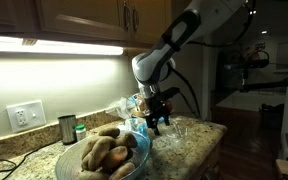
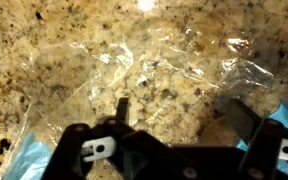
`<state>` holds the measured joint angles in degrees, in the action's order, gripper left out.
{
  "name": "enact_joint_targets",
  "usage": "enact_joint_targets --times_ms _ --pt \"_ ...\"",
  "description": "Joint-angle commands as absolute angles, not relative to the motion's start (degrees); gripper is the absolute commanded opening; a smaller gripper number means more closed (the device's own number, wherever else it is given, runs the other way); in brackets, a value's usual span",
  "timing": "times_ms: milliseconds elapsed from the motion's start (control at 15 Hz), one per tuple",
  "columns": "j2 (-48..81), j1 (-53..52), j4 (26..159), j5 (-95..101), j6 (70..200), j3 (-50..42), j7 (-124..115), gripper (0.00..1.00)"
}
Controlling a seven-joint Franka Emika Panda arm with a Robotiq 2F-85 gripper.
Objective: Move potato from the plastic bag into the clear bowl
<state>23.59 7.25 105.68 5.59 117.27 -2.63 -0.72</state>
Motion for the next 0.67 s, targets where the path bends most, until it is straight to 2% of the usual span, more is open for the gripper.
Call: enact_joint_targets --times_ms 0,600 --pt "24.1 7.0 104.7 4.3 116.0 -3.1 1.5 1.00" --pt "24.9 8.0 104.5 -1.2 115.5 -2.4 8.5 1.00"
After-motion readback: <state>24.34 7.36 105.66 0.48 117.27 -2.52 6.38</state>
